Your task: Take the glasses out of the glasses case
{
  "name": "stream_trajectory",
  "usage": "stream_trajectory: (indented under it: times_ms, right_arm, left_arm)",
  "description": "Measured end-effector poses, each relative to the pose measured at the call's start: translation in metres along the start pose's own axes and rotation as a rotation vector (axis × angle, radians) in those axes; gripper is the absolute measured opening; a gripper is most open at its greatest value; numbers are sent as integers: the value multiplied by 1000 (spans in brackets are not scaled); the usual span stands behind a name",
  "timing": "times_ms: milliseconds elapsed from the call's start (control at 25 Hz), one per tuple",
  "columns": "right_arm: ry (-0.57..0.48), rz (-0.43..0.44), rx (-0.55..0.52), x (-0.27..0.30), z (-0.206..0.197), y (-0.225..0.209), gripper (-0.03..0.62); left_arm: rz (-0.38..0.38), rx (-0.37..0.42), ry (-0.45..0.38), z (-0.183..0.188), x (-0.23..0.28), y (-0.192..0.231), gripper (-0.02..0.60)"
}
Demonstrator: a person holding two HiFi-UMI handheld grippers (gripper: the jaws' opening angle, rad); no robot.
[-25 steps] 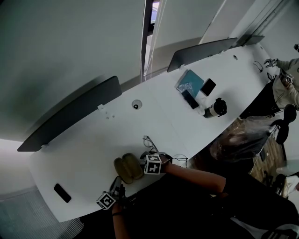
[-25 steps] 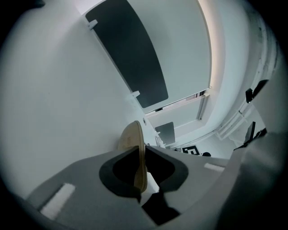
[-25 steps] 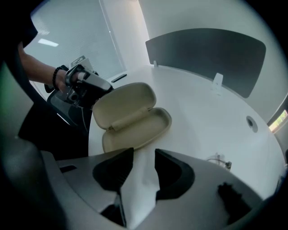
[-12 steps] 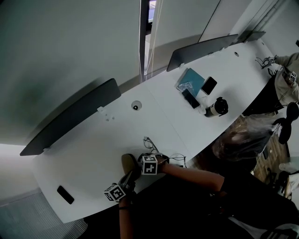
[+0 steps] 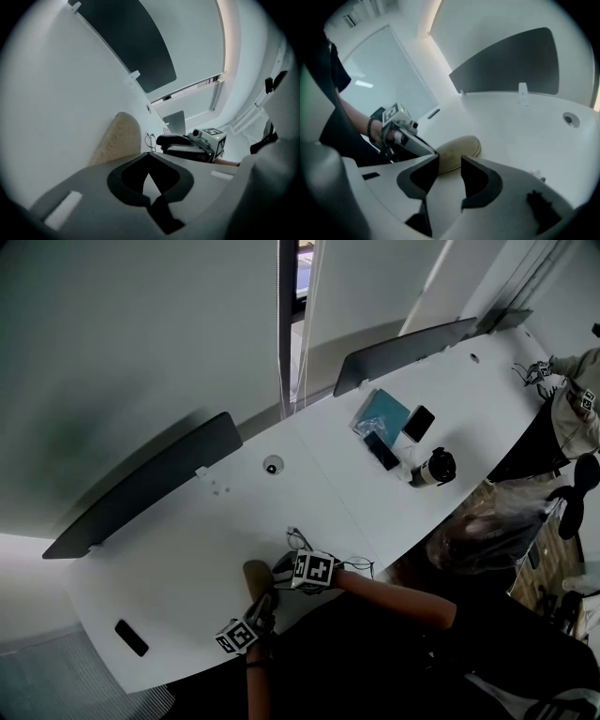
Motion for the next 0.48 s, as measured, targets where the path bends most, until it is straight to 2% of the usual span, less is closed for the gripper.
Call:
stream_trajectory:
  times_ms: [120, 280, 360, 480]
  right_arm:
    - [-90, -23, 25, -23, 1, 2, 156]
    - [-217, -39, -3, -47, 6, 18, 143]
    - [-278, -27, -20, -59, 7, 25, 75]
    - [-348, -41, -50, -81, 9, 36, 34]
  left_arm:
    - [-15, -47, -35, 0, 0, -2, 8]
    - [-53, -33, -51, 2, -3, -9, 9]
    - [-102, -1, -79, 5, -10, -16, 9]
    - [-187, 117, -178, 13, -28, -43, 8]
Point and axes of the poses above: the fingertips, and each gripper's own axes: x forward along the fingers, y to its left, z out of its top, the point moved 10 cm from there along -x, backward along the fingers, and after that the axes turned 10 degrees about z, right-handed, at the moved point
